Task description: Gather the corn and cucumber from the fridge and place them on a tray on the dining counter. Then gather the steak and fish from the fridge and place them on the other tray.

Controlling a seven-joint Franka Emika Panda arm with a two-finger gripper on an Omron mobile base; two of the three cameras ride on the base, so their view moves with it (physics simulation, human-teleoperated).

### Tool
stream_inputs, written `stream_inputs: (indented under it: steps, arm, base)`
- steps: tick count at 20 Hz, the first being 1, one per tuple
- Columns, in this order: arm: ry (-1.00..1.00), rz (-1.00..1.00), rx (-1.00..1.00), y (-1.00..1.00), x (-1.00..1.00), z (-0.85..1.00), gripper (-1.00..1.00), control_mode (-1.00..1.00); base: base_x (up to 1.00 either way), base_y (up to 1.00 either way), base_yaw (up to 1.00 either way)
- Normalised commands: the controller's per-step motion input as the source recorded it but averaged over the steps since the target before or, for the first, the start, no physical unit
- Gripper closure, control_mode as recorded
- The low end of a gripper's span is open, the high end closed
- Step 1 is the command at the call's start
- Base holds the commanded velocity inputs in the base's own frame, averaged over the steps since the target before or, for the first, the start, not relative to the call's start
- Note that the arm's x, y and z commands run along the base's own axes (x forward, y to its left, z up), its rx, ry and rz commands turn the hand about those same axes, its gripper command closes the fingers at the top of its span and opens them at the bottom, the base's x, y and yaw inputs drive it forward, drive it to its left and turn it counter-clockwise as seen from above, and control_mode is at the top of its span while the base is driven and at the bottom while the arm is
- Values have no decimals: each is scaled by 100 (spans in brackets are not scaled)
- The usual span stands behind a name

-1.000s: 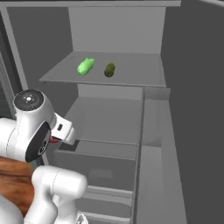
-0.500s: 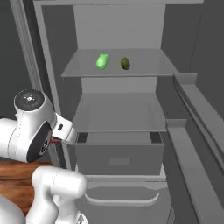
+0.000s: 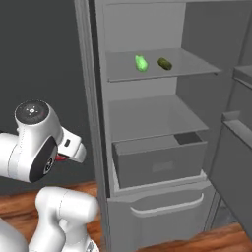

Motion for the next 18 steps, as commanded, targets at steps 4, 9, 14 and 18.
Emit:
stream_inputs:
  steps: [4, 9, 14, 18]
  arm:
    - [0, 0, 0, 0, 0, 0, 100, 100]
    - [0, 0, 0, 0, 0, 0, 100, 100]
    - [0, 0, 0, 0, 0, 0, 100, 100]
    - [0, 0, 0, 0, 0, 0, 100, 100]
  base:
    - [-58, 63, -44]
    - [-64, 45, -43]
    - [-68, 14, -33]
    - [-55, 1, -13]
